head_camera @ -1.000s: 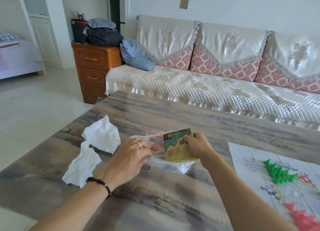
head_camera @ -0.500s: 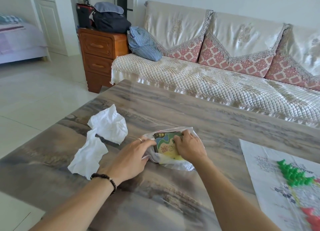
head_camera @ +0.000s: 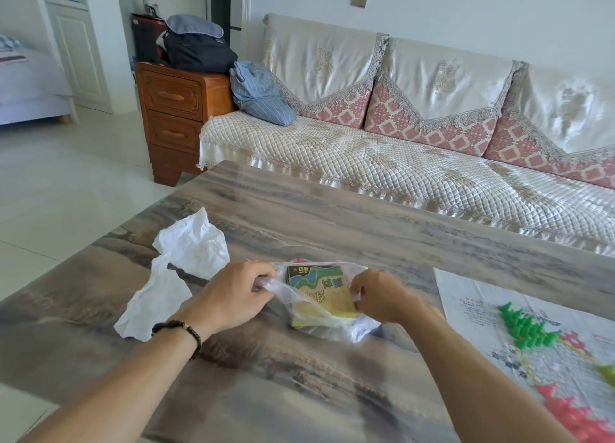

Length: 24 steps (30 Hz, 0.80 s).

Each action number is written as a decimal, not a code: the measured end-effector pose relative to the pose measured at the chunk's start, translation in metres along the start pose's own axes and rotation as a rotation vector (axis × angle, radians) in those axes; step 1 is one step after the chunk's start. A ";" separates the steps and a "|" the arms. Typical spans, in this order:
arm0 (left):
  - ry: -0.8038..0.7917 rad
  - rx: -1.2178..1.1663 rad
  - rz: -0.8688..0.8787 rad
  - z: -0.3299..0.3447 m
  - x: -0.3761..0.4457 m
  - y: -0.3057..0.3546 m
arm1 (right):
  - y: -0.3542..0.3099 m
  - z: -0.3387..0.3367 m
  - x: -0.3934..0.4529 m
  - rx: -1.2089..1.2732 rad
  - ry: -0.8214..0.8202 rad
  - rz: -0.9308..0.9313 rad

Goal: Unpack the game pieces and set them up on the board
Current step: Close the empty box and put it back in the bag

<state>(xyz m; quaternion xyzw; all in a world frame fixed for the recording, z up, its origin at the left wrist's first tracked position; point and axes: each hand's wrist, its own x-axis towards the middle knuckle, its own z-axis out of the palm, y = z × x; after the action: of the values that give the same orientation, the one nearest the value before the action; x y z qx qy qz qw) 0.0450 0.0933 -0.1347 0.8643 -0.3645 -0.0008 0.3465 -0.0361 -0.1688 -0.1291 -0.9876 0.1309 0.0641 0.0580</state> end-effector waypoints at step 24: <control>0.274 -0.777 -0.449 0.008 0.038 0.056 | 0.005 -0.031 -0.038 0.874 0.215 0.164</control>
<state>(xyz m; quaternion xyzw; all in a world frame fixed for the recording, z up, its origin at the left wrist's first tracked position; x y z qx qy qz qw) 0.0356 0.0367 -0.0974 0.7202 -0.0921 -0.0980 0.6807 -0.0704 -0.1683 -0.0940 -0.8579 0.2286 -0.0956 0.4501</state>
